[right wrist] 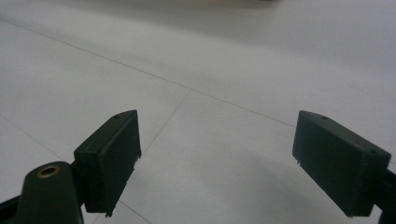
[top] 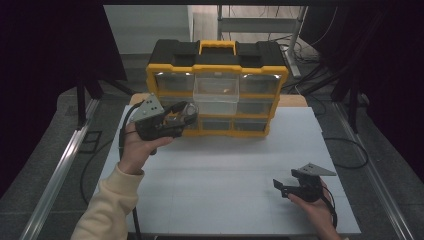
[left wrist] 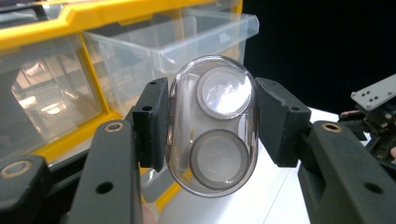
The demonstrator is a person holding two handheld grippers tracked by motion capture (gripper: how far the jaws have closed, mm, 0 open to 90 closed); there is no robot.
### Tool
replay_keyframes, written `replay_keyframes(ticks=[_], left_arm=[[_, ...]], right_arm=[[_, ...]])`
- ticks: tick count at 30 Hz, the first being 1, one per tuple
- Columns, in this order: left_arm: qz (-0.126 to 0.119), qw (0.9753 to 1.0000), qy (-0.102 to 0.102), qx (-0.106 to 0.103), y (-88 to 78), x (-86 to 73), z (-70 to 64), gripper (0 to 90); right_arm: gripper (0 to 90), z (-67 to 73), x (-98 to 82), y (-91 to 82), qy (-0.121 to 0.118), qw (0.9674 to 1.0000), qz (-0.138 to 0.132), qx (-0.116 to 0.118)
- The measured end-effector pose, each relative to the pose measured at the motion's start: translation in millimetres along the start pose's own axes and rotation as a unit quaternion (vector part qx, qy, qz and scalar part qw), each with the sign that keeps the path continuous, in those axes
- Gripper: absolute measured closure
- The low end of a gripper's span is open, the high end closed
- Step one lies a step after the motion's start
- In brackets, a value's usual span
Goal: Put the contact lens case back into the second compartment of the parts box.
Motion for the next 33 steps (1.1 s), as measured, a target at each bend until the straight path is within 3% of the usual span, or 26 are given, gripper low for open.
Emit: replay_keyframes(ticks=[23,33], left_arm=[[-0.02,0.9997,-0.013,0.006,3.8,23.5,12.1,48.2],[-0.018,0.9998,-0.008,0.009,9.3,36.2,12.1,48.2]], right_arm=[[15.5,0.1,0.0,0.3,0.0,1.0,0.001,0.001],[15.5,0.0,0.6,-1.0,0.0,1.0,-0.002,0.001]])
Point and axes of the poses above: each handheld gripper's, and its own axes: y roughly forward along the jaws, x roughly out of its top, z roughly to its left, the point moved 4 cm from there along y, roughly forward along the jaws, and after that the axes turned 3 degrees about -x, right-handed, at the moved point
